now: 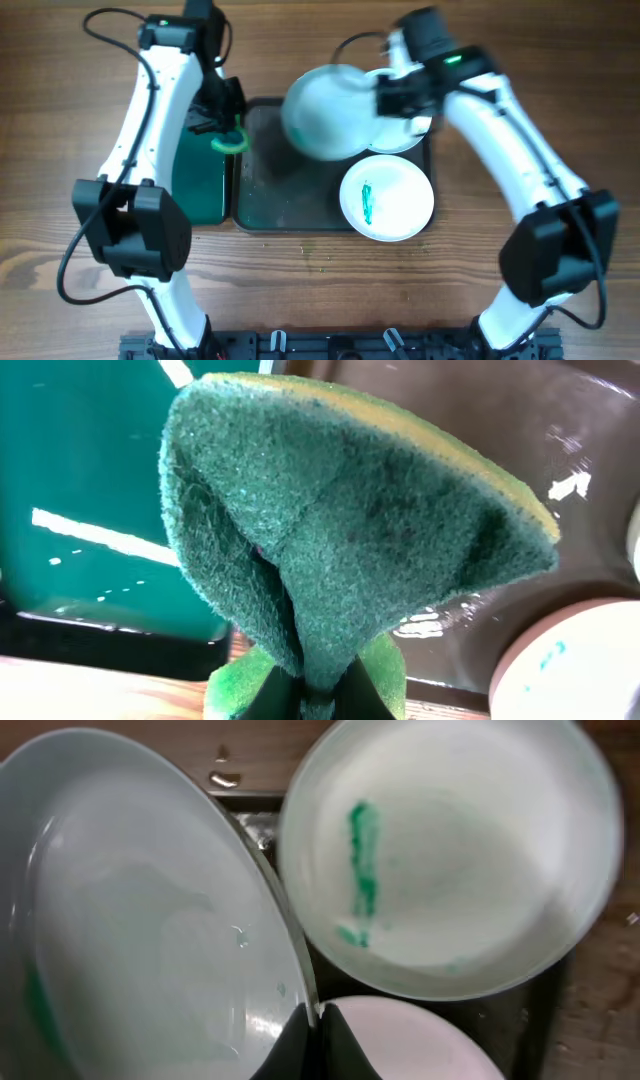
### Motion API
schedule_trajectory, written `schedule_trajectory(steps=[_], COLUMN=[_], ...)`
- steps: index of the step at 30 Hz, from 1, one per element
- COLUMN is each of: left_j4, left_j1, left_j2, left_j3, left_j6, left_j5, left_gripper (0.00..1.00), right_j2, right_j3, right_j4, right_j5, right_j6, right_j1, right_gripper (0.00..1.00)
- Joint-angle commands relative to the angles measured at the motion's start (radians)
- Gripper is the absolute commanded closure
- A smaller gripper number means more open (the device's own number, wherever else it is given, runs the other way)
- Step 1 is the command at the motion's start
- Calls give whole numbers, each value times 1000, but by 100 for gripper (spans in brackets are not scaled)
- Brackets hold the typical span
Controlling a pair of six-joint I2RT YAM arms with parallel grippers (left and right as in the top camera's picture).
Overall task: Clean dirty plates on tray and stack at the side
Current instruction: 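Lift the left plate with the right gripper and carry it right, then set the plate down on the table right of the tray, release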
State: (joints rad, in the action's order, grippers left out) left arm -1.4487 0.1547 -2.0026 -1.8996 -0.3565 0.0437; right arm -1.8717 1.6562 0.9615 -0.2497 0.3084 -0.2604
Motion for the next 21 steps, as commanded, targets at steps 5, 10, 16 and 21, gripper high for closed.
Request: schedule_trajectory(steps=[5, 10, 16, 21], left_j4=[25, 37, 47, 47], left_j1=[94, 103, 103, 103], left_j2=[27, 27, 27, 27], left_j3=[-18, -18, -18, -18], left_j6=[1, 1, 1, 1], left_j5=[19, 19, 20, 20], left_gripper=[96, 96, 96, 96], right_j2=[40, 40, 40, 40], right_j3=[12, -64, -275, -436], right_j4=[129, 143, 13, -119], right_j5=[-117, -17, 68, 98], right_j6=[-16, -11, 40, 59], right_j1=[376, 571, 694, 692], right_gripper=[96, 96, 96, 96])
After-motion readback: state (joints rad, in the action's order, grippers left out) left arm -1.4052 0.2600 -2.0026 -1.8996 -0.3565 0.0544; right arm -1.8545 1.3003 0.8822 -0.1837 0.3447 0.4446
